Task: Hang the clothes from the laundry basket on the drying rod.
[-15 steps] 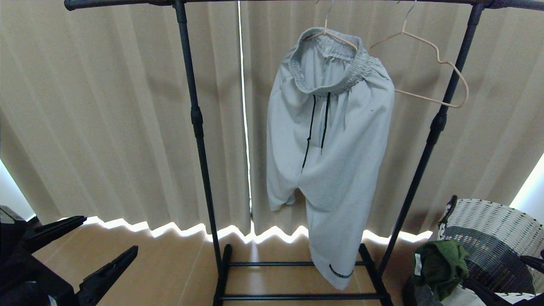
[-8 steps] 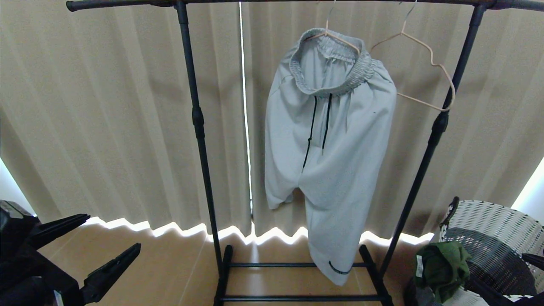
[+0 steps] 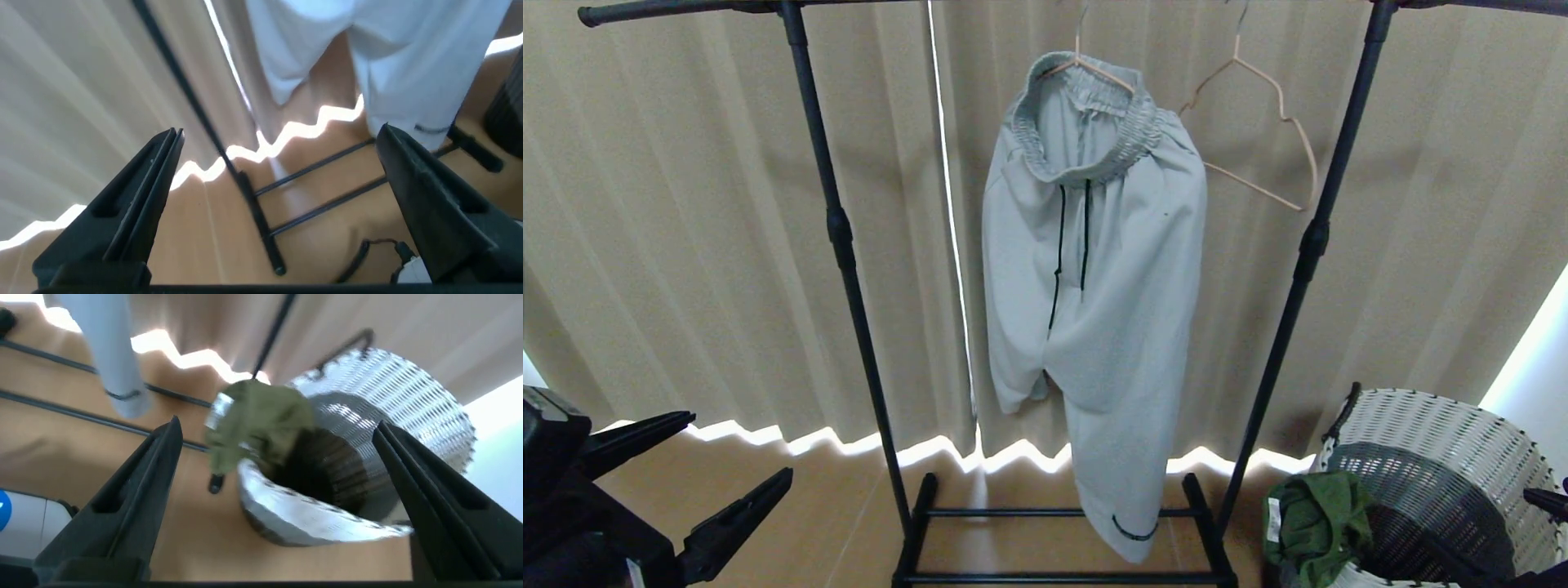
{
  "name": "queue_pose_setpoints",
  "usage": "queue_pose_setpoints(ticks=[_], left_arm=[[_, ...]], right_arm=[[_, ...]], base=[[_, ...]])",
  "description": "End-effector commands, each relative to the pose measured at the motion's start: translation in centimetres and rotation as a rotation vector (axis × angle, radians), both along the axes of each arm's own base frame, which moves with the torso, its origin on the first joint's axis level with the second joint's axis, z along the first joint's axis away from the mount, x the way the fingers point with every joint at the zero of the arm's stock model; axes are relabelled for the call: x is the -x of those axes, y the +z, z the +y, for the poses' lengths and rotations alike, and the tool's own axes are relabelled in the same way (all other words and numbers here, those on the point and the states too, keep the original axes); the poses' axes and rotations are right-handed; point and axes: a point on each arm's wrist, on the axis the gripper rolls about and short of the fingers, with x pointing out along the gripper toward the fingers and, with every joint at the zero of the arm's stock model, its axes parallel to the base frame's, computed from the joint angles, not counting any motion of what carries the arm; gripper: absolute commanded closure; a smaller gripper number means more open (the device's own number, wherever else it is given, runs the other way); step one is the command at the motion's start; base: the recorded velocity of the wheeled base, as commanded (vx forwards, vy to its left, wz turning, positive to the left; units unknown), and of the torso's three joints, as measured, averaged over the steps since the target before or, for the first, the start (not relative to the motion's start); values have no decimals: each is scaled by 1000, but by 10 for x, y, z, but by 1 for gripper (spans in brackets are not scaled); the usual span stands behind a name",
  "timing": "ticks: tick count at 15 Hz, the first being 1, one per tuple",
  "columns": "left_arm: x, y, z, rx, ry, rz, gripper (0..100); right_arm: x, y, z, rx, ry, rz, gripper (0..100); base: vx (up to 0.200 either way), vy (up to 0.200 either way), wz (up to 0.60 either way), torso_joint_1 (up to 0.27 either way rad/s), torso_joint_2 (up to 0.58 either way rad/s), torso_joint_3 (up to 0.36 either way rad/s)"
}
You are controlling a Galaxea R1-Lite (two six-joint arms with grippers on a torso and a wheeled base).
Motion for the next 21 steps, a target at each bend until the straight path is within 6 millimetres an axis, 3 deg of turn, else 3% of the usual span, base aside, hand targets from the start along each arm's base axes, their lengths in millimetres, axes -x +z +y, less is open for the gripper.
queue_pose_setpoints(ticks=[1,11,18,21], left_arm=[[0,0,0,0,0,-1,0],[-1,0,0,4,6,5,0],[1,-1,0,1,4,4,0],[1,-2,0,0,1,4,0]], right_arm=[[0,0,0,0,0,0,0],[1,-1,0,2,1,-1,0],[4,-2,0,9,2,-6,0],[10,-8,-1,20,10,7,0]], base=[[0,-200,0,2,2,7],[0,-20,0,0,0,0],[200,0,0,4,4,2],[0,0,0,0,0,0]])
